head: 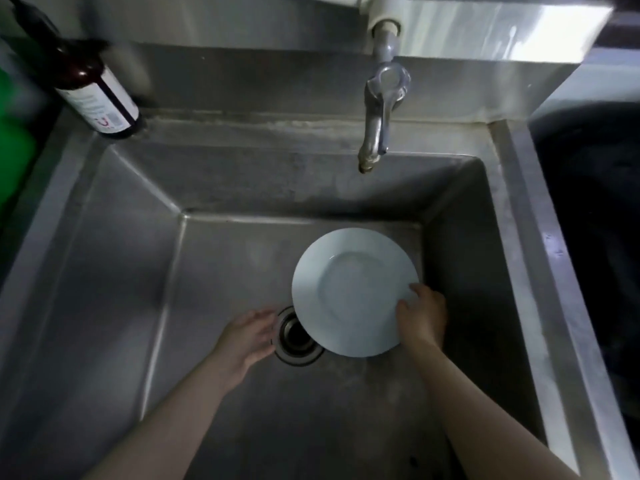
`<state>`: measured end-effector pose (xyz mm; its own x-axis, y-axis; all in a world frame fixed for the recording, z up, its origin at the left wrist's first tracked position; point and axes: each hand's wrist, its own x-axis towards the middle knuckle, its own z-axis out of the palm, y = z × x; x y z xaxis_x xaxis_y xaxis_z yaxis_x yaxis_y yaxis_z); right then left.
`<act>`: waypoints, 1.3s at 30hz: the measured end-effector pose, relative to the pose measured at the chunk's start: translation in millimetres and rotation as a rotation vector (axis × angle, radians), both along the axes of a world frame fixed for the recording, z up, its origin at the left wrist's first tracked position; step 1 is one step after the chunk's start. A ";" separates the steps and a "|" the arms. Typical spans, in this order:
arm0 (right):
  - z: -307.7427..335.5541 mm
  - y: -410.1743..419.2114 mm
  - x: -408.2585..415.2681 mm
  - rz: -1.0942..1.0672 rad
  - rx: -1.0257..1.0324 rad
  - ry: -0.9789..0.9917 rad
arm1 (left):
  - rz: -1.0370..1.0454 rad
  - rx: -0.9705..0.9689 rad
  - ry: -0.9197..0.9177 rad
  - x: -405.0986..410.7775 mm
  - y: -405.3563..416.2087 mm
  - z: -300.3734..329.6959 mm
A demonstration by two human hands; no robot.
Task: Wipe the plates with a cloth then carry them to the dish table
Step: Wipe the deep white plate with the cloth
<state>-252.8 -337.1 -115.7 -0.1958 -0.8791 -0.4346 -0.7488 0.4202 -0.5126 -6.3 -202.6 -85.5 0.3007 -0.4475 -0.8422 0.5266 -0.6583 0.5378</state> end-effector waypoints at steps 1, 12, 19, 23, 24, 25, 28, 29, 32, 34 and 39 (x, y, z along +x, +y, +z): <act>-2.6 -5.5 1.8 0.043 -0.030 0.049 | -0.044 0.010 -0.014 -3.3 -6.9 -6.9; -27.5 -32.0 9.5 0.177 -0.003 0.169 | -0.232 0.001 -0.266 -17.2 -45.5 -53.5; -27.8 -41.5 10.3 0.125 0.026 0.125 | -0.267 -0.029 -0.256 -22.6 -51.9 -62.5; -23.8 -38.2 8.2 0.101 0.039 0.107 | -0.281 -0.021 -0.310 -25.3 -47.2 -63.8; -21.9 -36.5 8.1 0.096 0.031 0.104 | -0.281 -0.023 -0.318 -25.6 -44.5 -63.7; -19.2 -34.9 8.2 0.093 0.017 0.097 | -0.278 -0.029 -0.323 -25.5 -41.5 -63.1; -6.3 -30.5 12.3 0.069 -0.029 0.077 | -0.286 -0.060 -0.365 -20.3 -33.9 -56.5; -0.6 -28.6 14.3 0.061 -0.043 0.072 | -0.292 -0.074 -0.385 -17.2 -31.6 -52.8; 18.2 -16.9 20.5 0.031 -0.105 -0.014 | -0.319 -0.130 -0.472 -5.9 -21.9 -38.1; 33.0 -3.6 25.1 0.020 -0.166 -0.091 | -0.310 -0.173 -0.520 2.1 -10.4 -25.3; 81.8 38.9 36.0 0.013 -0.288 -0.241 | -0.232 -0.282 -0.574 17.1 34.5 18.1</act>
<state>-216.8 -298.2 -33.9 -0.1063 -0.9737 -0.2015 -0.5968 0.2245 -0.7704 10.8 -168.0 -67.4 0.5349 -0.7331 -0.4200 -0.0309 -0.5138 0.8574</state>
